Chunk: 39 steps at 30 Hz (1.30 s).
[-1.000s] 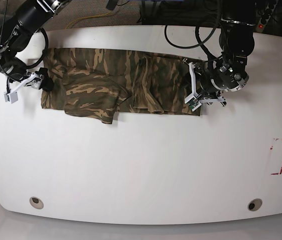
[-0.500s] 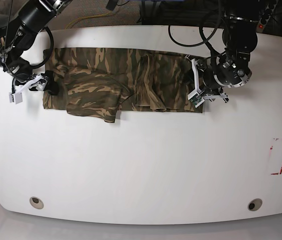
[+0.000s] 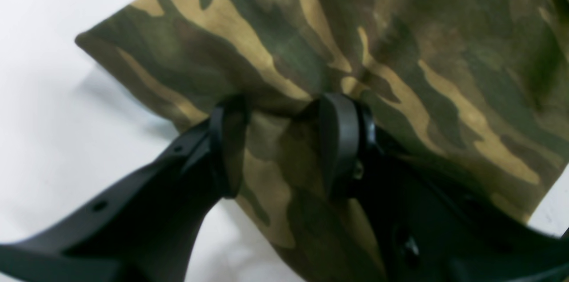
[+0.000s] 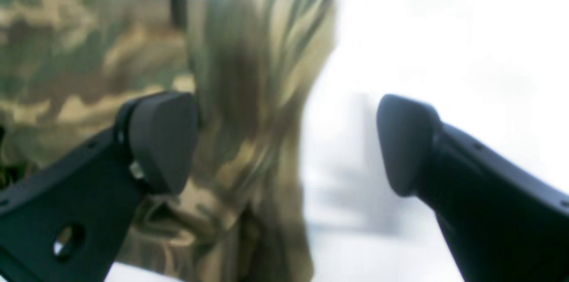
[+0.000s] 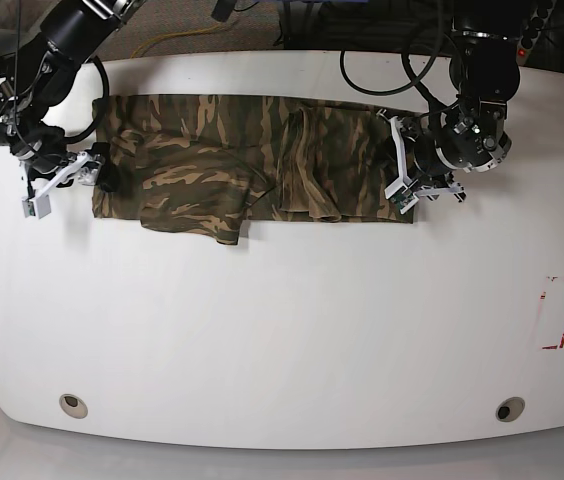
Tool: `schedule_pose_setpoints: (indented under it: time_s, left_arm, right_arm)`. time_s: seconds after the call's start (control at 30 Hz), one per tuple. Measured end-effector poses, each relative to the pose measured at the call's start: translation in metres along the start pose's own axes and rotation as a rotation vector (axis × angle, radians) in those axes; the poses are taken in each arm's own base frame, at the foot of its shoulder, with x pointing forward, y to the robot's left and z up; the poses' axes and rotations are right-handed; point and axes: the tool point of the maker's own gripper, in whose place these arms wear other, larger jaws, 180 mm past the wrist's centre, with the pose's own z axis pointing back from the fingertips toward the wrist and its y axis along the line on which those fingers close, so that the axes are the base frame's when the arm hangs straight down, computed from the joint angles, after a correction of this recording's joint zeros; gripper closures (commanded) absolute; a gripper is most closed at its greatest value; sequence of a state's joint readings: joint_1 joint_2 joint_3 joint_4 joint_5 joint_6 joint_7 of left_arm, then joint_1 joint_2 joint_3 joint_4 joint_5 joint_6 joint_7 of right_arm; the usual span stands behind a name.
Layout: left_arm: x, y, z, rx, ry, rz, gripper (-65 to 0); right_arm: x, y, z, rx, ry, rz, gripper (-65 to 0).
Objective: Fold the T-shirt properly
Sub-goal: 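Grasp the strip's other end with the right gripper and smooth it flat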
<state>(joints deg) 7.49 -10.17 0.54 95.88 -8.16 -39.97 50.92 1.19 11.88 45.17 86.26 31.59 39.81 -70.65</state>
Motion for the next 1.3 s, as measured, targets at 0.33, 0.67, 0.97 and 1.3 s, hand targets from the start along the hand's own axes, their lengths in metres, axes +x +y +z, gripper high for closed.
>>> schedule_pose_setpoints:
  time_s: [0.33,0.67,0.97,1.3]
  left_arm:
    - [0.000,0.000,0.000,0.000,0.001,0.001,-24.3]
    - [0.000,0.000,0.000,-0.001,0.000,0.002,-24.3]
    - [-0.005,-0.004,-0.001,-0.010,0.006,0.007,-24.3]
    - [-0.006,-0.005,-0.001,-0.011,0.007,0.008,-24.3]
  right_arm:
    - [0.029,0.041,-0.008,0.050,0.010,0.154,-59.9]
    - [0.007,0.061,-0.043,0.162,0.044,0.051,-59.9]
    - [0.022,0.073,-0.051,0.196,0.010,0.034,-59.8]
    - [0.027,0.103,-0.063,0.254,0.027,0.085,-44.2]
